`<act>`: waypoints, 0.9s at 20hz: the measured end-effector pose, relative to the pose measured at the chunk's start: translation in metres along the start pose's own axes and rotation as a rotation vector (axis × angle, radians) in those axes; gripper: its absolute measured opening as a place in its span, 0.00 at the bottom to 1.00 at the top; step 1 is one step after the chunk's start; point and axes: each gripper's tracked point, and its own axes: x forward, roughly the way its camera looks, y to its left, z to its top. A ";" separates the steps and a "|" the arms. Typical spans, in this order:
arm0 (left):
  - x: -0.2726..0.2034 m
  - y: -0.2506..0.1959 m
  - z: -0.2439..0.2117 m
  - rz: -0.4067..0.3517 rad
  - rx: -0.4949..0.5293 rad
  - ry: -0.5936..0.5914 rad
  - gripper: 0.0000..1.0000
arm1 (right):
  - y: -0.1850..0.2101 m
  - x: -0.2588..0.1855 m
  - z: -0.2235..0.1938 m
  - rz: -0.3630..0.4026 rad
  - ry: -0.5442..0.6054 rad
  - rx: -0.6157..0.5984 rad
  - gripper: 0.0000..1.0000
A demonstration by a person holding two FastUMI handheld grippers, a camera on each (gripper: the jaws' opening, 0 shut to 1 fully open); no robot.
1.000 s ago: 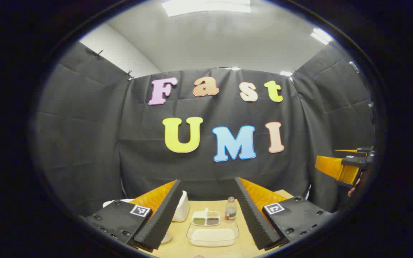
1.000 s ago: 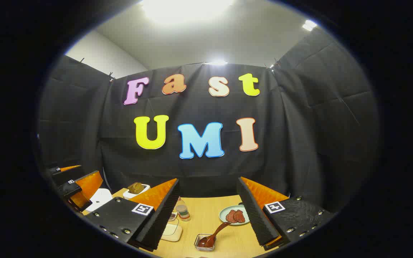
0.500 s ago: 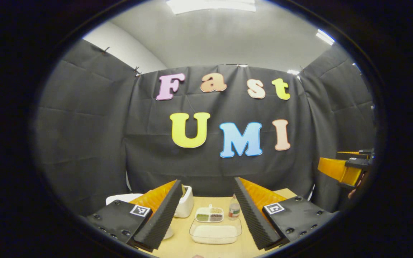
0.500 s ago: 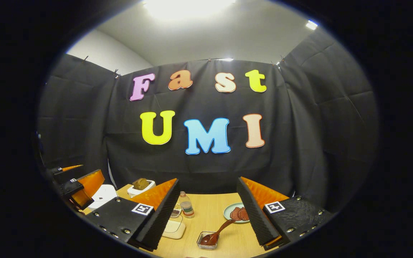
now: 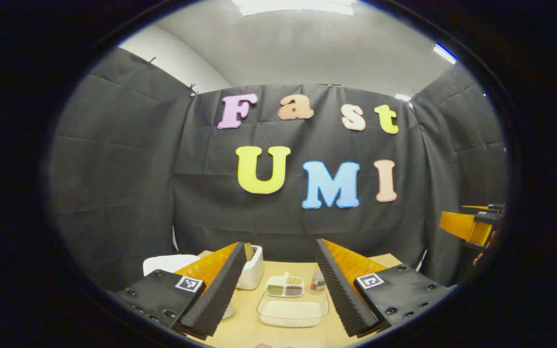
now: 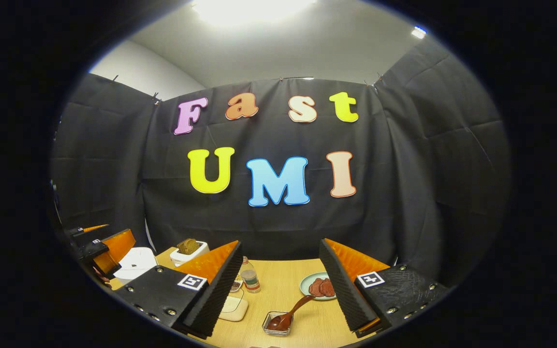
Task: Close the left gripper, press the button to open the rice cooker; take a wooden spoon from the chopstick holder with the right hand, scoop a spoonful of rice and pour it into the rice cooker, then put the wooden spoon back into the chopstick holder.
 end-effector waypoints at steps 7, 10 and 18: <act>0.017 0.056 -0.035 0.048 -0.036 0.092 0.76 | 0.013 0.007 -0.018 0.023 0.042 0.008 0.97; 0.025 0.104 -0.070 0.126 -0.102 0.189 0.10 | 0.020 0.009 -0.024 0.031 0.055 0.000 0.97; 0.064 0.197 -0.169 0.160 -0.185 0.454 0.09 | 0.032 0.019 -0.039 0.039 0.094 -0.006 0.97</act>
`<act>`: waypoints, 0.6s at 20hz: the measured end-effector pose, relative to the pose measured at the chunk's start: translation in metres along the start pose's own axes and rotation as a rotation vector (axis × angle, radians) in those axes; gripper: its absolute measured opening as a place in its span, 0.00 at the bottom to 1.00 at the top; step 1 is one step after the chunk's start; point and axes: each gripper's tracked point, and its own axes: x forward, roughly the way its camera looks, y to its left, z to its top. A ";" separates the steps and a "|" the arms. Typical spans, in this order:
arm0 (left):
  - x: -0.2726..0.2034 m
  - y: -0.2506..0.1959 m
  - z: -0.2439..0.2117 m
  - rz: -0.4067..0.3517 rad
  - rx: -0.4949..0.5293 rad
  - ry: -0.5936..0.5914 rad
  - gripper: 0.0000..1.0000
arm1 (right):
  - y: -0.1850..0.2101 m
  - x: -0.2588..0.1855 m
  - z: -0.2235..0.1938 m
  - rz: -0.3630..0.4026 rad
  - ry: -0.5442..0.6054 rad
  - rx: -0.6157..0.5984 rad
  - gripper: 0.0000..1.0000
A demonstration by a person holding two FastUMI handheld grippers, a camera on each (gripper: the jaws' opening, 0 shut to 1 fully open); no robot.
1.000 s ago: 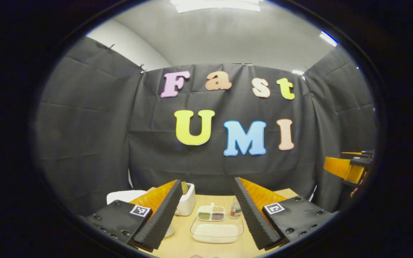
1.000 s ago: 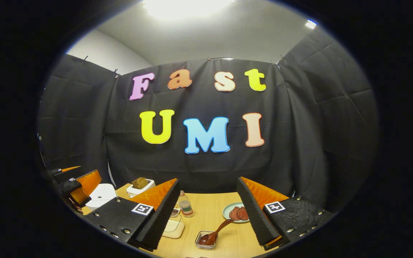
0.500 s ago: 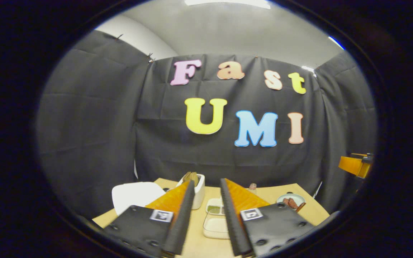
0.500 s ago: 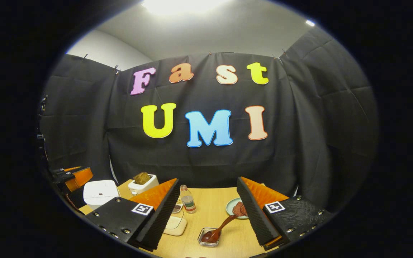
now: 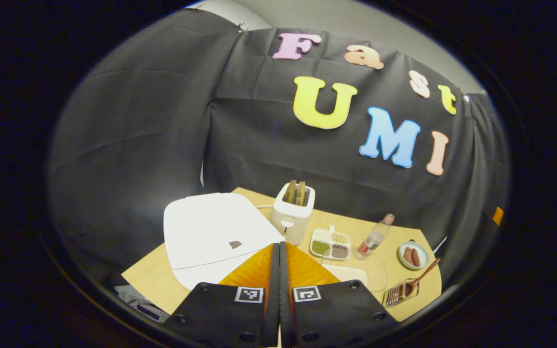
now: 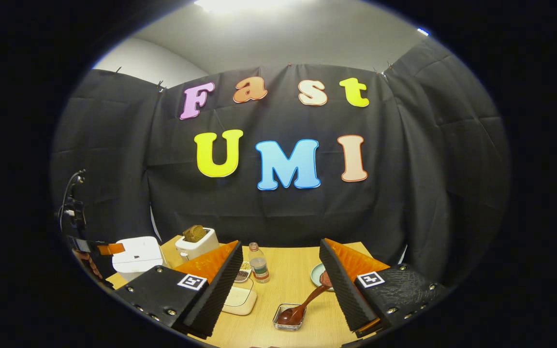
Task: Close the left gripper, press the button to open the rice cooker; take a wooden spoon from the chopstick holder with the right hand, scoop a spoonful of rice and pour it into the rice cooker, then put the wooden spoon back into the chopstick holder.
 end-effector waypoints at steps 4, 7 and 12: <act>0.047 0.049 -0.013 0.069 -0.069 0.094 0.09 | -0.004 0.004 -0.009 -0.016 0.026 -0.016 0.97; 0.070 0.065 -0.020 0.097 -0.102 0.123 0.09 | -0.008 0.009 -0.011 -0.030 0.035 -0.014 0.97; 0.096 0.080 -0.036 0.146 -0.056 0.169 0.09 | -0.002 0.021 -0.008 -0.018 0.030 -0.011 0.97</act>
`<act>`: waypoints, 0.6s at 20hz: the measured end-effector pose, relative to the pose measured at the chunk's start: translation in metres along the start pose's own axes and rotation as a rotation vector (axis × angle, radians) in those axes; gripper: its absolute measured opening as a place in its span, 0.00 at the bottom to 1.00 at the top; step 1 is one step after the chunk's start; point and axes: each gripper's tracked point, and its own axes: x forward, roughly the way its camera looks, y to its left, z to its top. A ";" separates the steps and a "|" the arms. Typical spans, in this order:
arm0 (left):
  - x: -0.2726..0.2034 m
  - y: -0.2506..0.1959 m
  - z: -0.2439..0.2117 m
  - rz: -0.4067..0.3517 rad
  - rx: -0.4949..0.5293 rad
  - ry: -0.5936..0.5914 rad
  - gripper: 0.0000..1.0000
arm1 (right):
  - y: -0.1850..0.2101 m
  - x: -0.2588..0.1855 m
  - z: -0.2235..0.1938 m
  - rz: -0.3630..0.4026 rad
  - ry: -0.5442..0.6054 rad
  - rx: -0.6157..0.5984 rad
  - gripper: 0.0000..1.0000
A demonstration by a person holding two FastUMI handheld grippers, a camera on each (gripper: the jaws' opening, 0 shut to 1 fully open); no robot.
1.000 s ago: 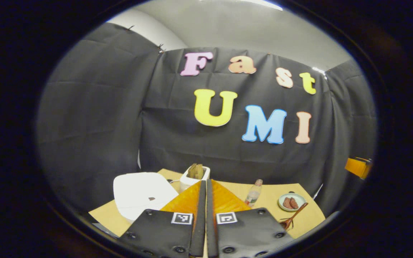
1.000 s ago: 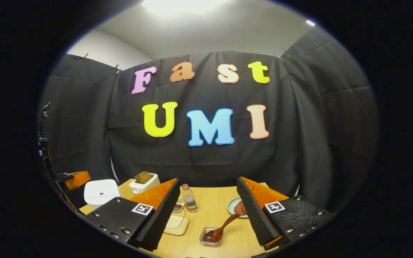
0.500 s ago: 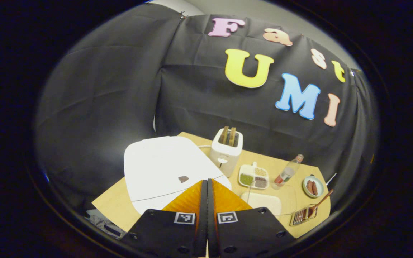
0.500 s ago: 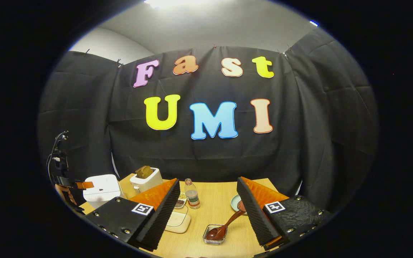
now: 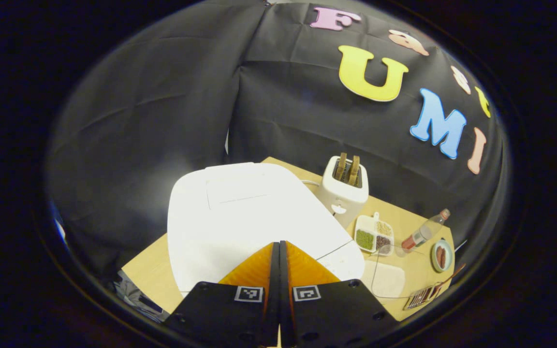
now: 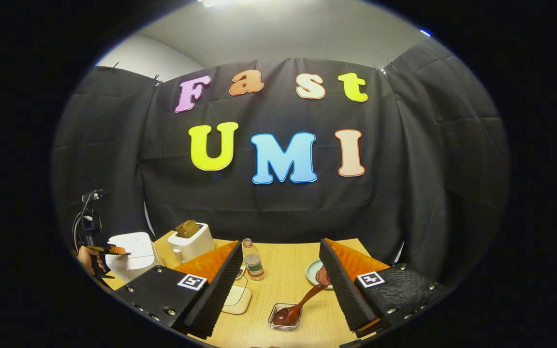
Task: Close the left gripper, press the button to open the rice cooker; take a wooden spoon from the chopstick holder with the right hand, scoop a spoonful of rice and pour it into the rice cooker, then put the wooden spoon back into the chopstick holder.
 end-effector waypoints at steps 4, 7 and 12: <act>-0.003 -0.004 0.012 0.012 0.065 -0.028 0.09 | 0.011 0.009 0.000 0.030 0.007 0.009 0.97; -0.023 -0.003 0.052 0.062 0.113 -0.162 0.10 | 0.014 0.016 0.001 0.047 0.003 0.007 0.97; -0.102 -0.014 0.139 0.100 0.148 -0.441 0.07 | 0.016 0.018 0.015 0.087 -0.039 0.013 0.98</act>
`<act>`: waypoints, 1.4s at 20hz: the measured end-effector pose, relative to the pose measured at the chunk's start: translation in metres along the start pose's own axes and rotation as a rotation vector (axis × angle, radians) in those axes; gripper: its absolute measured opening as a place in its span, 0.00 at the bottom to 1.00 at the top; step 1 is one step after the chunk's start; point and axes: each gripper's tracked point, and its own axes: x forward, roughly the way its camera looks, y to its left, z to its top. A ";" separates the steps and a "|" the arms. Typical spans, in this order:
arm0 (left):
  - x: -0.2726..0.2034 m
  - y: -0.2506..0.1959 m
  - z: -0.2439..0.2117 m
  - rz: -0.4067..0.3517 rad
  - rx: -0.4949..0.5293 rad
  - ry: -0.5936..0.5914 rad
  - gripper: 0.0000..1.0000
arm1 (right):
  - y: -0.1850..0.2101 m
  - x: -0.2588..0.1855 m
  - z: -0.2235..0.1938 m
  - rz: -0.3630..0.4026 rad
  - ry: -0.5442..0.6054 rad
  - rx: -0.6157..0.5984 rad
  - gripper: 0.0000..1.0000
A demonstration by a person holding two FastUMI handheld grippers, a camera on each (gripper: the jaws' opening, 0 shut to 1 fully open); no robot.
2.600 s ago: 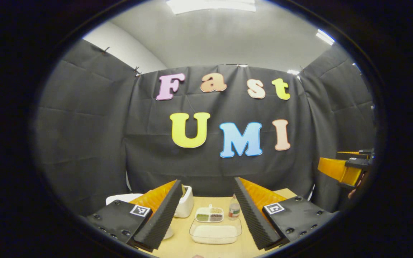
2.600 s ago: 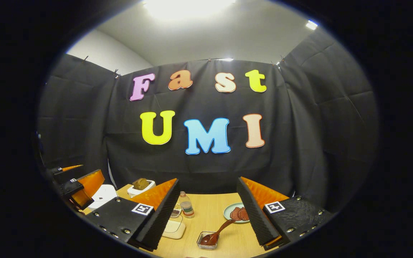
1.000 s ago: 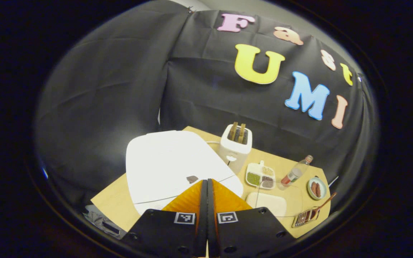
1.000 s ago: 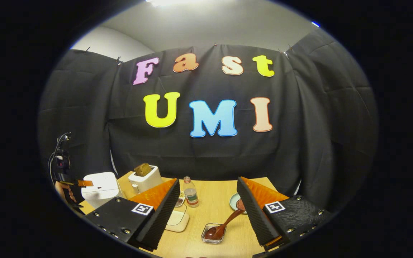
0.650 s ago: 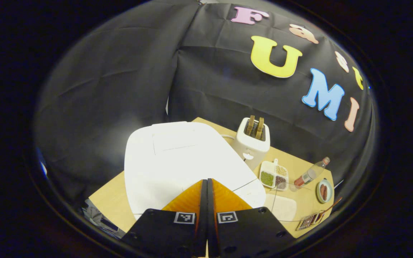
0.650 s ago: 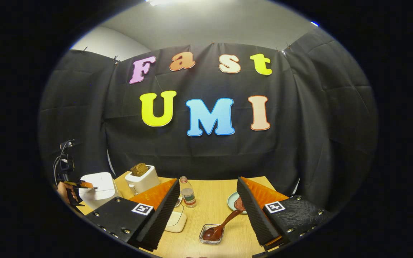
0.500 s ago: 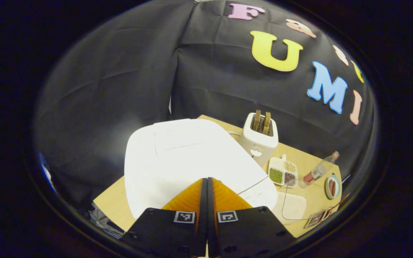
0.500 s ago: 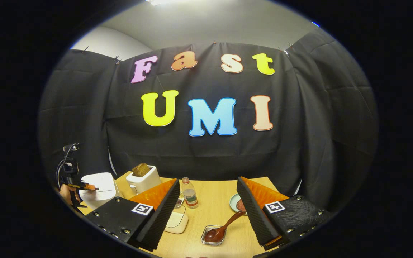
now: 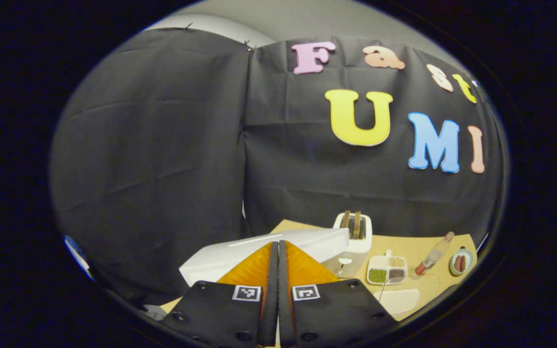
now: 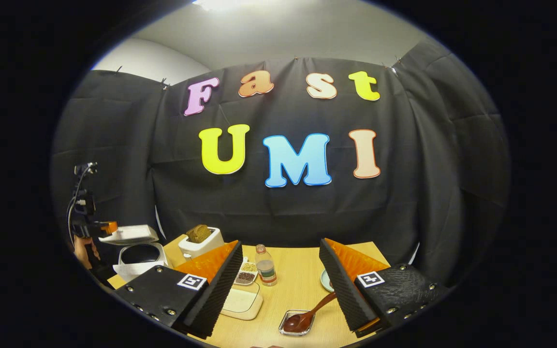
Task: Close the left gripper, press the button to open the rice cooker; take a wooden spoon from the chopstick holder with the right hand, scoop a spoonful of rice and pour it into the rice cooker, then put the wooden spoon back into the chopstick holder.
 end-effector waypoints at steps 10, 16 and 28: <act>-0.139 -0.114 0.090 -0.215 -0.051 -0.237 0.99 | -0.041 -0.021 -0.001 0.011 -0.018 -0.003 0.97; -0.184 -0.165 0.065 -0.297 -0.031 -0.209 0.99 | -0.079 -0.024 -0.046 -0.021 0.075 0.020 0.97; -0.173 -0.196 0.033 -0.446 0.003 -0.132 1.00 | -0.116 0.056 -0.199 -0.118 0.365 0.186 0.97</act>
